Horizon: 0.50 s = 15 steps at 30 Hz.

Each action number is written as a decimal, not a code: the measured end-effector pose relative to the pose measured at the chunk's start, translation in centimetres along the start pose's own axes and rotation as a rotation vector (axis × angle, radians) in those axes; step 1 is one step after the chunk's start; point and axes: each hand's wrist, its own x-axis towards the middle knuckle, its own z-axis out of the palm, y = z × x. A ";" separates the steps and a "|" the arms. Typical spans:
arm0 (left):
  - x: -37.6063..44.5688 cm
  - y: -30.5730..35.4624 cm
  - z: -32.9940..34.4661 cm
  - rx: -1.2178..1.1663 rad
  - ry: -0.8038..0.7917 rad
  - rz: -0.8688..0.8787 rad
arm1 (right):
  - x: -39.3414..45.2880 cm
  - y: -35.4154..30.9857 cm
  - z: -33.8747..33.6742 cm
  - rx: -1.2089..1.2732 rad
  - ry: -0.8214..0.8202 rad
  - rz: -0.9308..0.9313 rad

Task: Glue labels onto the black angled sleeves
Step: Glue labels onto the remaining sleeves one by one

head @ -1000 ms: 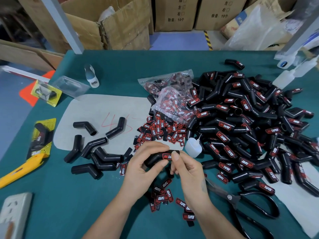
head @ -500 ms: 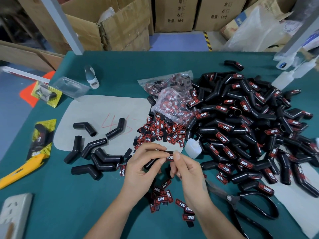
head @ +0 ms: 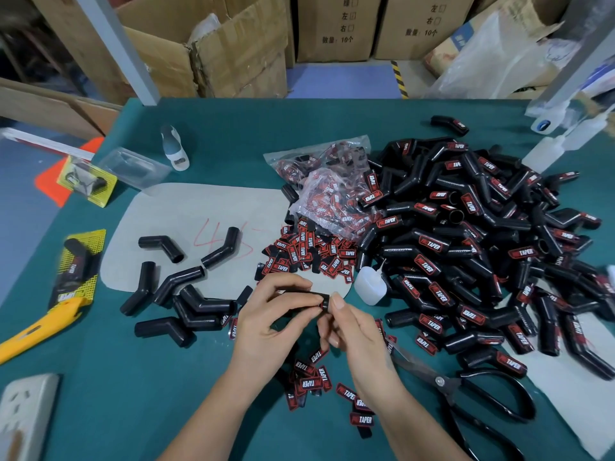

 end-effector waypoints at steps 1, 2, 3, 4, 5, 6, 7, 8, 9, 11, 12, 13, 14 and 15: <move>0.0 0.0 -0.1 -0.004 -0.005 0.004 | 0.0 0.0 0.0 -0.003 0.000 -0.001; 0.0 0.0 -0.1 -0.011 -0.010 0.005 | 0.0 -0.1 0.1 -0.006 0.002 -0.003; 0.1 0.0 -0.1 -0.019 -0.017 0.003 | 0.0 -0.1 0.0 -0.011 0.002 -0.007; 0.1 0.0 -0.2 -0.025 -0.026 -0.002 | 0.0 -0.1 0.0 -0.017 0.001 -0.010; 0.1 -0.1 -0.2 -0.027 -0.033 -0.006 | 0.0 -0.1 0.0 -0.023 -0.002 -0.013; 0.1 -0.1 -0.2 -0.025 -0.038 -0.007 | 0.0 -0.1 0.0 -0.027 -0.006 -0.014; 0.1 -0.2 -0.1 -0.022 -0.040 -0.009 | -0.1 -0.1 0.0 -0.030 -0.010 -0.013; 0.1 -0.2 -0.2 -0.019 -0.042 -0.012 | -0.1 -0.1 0.0 -0.032 -0.012 -0.012; 0.2 -0.2 -0.2 -0.019 -0.045 -0.014 | -0.1 -0.1 0.0 -0.035 -0.013 -0.011; 0.3 -0.1 -0.3 -0.026 -0.054 -0.018 | -0.1 -0.1 0.0 -0.042 -0.015 -0.009; 0.3 -0.1 -0.3 -0.033 -0.058 -0.024 | -0.1 -0.2 0.0 -0.046 -0.014 -0.010; 0.4 -0.1 -0.4 -0.044 -0.061 -0.032 | -0.1 -0.2 0.1 -0.046 -0.011 -0.013; 0.4 -0.1 -0.5 -0.062 -0.064 -0.047 | -0.1 -0.3 0.1 -0.039 -0.007 -0.014; 0.5 -0.1 -0.6 -0.092 -0.072 -0.074 | -0.2 -0.4 0.0 -0.024 -0.005 -0.010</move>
